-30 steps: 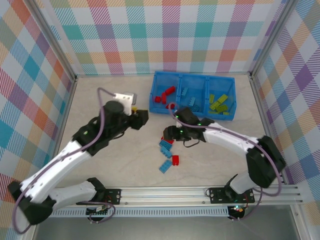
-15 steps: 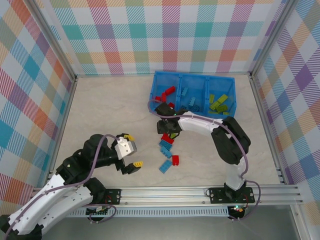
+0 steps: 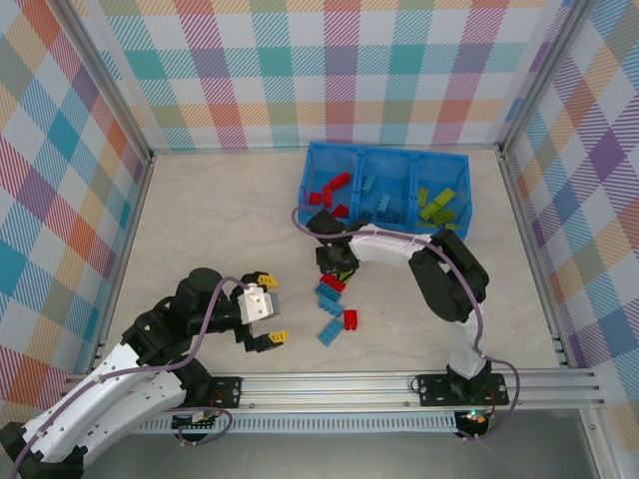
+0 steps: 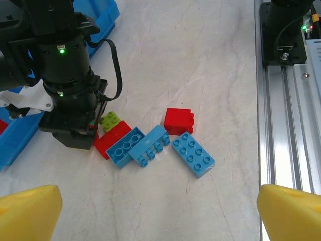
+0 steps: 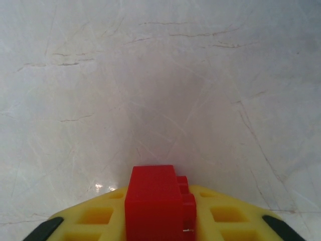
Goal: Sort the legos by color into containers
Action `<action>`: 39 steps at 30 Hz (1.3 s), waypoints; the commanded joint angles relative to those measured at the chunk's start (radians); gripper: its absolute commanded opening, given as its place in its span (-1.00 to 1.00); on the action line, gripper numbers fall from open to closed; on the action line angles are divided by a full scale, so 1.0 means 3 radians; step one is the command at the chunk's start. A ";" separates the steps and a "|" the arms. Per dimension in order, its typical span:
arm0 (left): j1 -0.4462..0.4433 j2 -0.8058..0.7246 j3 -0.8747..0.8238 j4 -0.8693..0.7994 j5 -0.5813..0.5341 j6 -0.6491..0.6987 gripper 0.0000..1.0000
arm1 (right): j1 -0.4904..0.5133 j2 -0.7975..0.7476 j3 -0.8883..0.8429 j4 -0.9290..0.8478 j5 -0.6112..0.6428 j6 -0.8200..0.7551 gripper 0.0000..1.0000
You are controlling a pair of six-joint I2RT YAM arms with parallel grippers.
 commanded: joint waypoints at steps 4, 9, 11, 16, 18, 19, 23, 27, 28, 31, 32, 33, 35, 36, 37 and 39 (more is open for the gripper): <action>-0.0005 -0.0020 -0.0047 0.0076 0.0030 0.0066 1.00 | 0.0023 -0.0455 -0.0138 0.0334 0.0044 -0.0092 -0.68; -0.0003 -0.0049 -0.0057 0.0155 -0.0079 0.0069 1.00 | 0.0017 -0.0712 -0.0058 0.0846 0.0402 -0.0610 -0.84; 0.0001 -0.0092 -0.0077 0.0207 -0.0098 0.0032 1.00 | -0.0005 -0.0612 0.0116 0.1029 0.0701 -0.0941 -0.83; 0.0003 -0.0183 -0.0134 0.0211 -0.0140 0.0023 1.00 | -0.0269 -0.0069 0.0666 0.1312 0.0859 -0.1375 -0.79; 0.0002 -0.0198 -0.0124 0.0187 -0.0189 0.0023 1.00 | -0.0342 0.0166 0.0929 0.1261 0.0821 -0.1464 -0.77; 0.0002 -0.0206 -0.0124 0.0187 -0.0200 0.0026 1.00 | -0.0368 0.0259 0.1024 0.1245 0.0802 -0.1495 -0.76; 0.0006 -0.0210 -0.0144 0.0209 -0.0242 0.0033 1.00 | -0.0460 0.0584 0.1358 0.1093 0.0663 -0.1458 -0.67; 0.0004 -0.0175 -0.0160 0.0234 -0.0221 0.0033 1.00 | -0.0500 0.0706 0.1549 0.0951 0.0584 -0.1395 -0.45; 0.0003 -0.0165 -0.0155 0.0238 -0.0226 0.0033 1.00 | -0.0503 0.0705 0.1584 0.0908 0.0584 -0.1395 -0.40; 0.0006 -0.0148 -0.0155 0.0226 -0.0231 0.0033 1.00 | -0.0503 0.0626 0.1598 0.0848 0.0573 -0.1395 -0.36; 0.0004 -0.0143 -0.0159 0.0227 -0.0231 0.0033 1.00 | -0.0503 0.0586 0.1581 0.0832 0.0567 -0.1394 -0.33; 0.0006 -0.0143 -0.0160 0.0228 -0.0231 0.0034 1.00 | -0.0503 0.0545 0.1563 0.0818 0.0559 -0.1395 -0.30; 0.0005 -0.0130 -0.0170 0.0224 -0.0236 0.0033 1.00 | -0.0503 0.0421 0.1508 0.0790 0.0536 -0.1395 -0.27; 0.0004 -0.0119 -0.0175 0.0227 -0.0237 0.0033 1.00 | -0.0503 0.0346 0.1453 0.0807 0.0514 -0.1403 -0.21; 0.0007 -0.0104 -0.0170 0.0225 -0.0234 0.0033 1.00 | -0.0503 0.0290 0.1406 0.0823 0.0511 -0.1422 -0.17; 0.0007 -0.0073 -0.0170 0.0236 -0.0221 0.0033 1.00 | -0.0503 0.0164 0.1361 0.0747 0.0502 -0.1424 -0.15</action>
